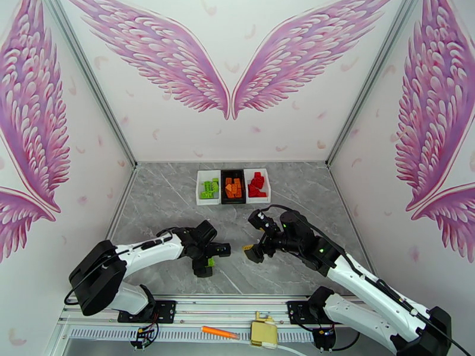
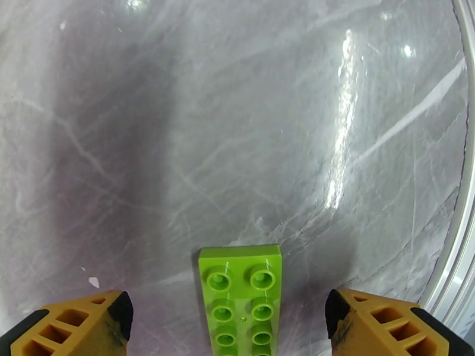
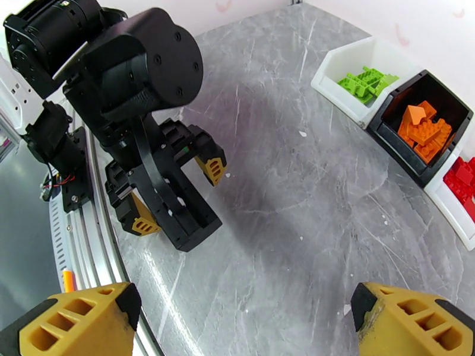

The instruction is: Sort the legos into containers by color

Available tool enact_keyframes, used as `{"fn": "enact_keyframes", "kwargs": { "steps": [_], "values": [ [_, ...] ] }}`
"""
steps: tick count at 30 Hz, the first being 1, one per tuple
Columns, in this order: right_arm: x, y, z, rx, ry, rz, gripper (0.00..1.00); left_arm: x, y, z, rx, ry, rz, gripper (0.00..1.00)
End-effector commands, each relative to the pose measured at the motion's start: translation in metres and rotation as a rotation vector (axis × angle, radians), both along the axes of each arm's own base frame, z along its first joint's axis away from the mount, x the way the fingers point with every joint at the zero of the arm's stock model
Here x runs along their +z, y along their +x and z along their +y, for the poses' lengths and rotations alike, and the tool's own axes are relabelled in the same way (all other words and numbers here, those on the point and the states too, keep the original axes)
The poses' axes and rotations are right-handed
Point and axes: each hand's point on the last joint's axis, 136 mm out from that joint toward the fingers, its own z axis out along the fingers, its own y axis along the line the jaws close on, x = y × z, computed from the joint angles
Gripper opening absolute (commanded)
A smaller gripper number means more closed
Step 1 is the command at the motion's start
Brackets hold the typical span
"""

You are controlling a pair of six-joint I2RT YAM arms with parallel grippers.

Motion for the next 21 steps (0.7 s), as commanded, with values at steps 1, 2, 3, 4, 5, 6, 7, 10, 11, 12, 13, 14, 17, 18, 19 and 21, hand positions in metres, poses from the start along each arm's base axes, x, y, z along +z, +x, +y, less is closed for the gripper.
{"fn": "enact_keyframes", "kwargs": {
  "steps": [1,2,3,4,5,6,7,10,11,12,13,14,17,18,19,21],
  "values": [
    [0.014,-0.001,0.006,0.027,0.028,-0.036,0.99,0.001,0.003,-0.001,0.009,0.028,-0.007,0.83],
    [0.014,0.0,0.006,0.027,0.027,-0.037,0.99,-0.001,0.003,-0.001,0.016,0.032,-0.005,0.81],
    [0.014,0.0,0.006,0.026,0.027,-0.038,0.99,-0.003,0.003,-0.001,0.017,0.037,-0.003,0.78],
    [0.014,0.0,0.006,0.024,0.027,-0.039,0.99,-0.004,0.002,0.0,0.02,0.044,0.0,0.75],
    [0.013,0.001,0.006,0.023,0.023,-0.037,0.99,-0.006,0.002,0.001,0.022,0.052,0.002,0.72],
    [0.012,0.001,0.005,0.021,0.021,-0.036,0.99,-0.008,0.002,0.002,0.024,0.061,0.003,0.7],
    [0.012,0.002,0.005,0.017,0.019,-0.036,0.99,-0.01,0.001,0.003,0.02,0.067,0.006,0.66],
    [0.012,0.004,0.005,0.007,0.017,-0.042,0.99,-0.018,0.0,0.008,0.018,0.099,0.008,0.6],
    [0.012,0.004,0.004,0.005,0.015,-0.043,0.99,-0.02,-0.001,0.009,0.024,0.104,0.011,0.58],
    [0.011,0.004,0.004,0.003,0.011,-0.041,0.99,-0.021,-0.002,0.008,0.024,0.104,0.016,0.53],
    [0.011,0.005,0.004,0.002,0.011,-0.043,0.99,-0.021,-0.002,0.007,0.027,0.099,0.019,0.49],
    [0.012,0.005,0.004,0.001,0.012,-0.044,0.99,-0.02,-0.003,0.007,0.029,0.094,0.024,0.42],
    [0.013,0.006,0.005,0.0,0.013,-0.046,0.99,-0.019,-0.002,0.006,0.032,0.09,0.02,0.26],
    [0.013,0.006,0.005,0.001,0.015,-0.046,0.99,-0.019,-0.002,0.006,0.034,0.091,0.02,0.26],
    [0.014,0.005,0.005,0.003,0.017,-0.046,0.99,-0.019,-0.002,0.007,0.037,0.093,0.018,0.25],
    [0.015,0.005,0.006,0.005,0.021,-0.045,0.99,-0.017,-0.001,0.007,0.04,0.09,0.014,0.25]
  ]
}}
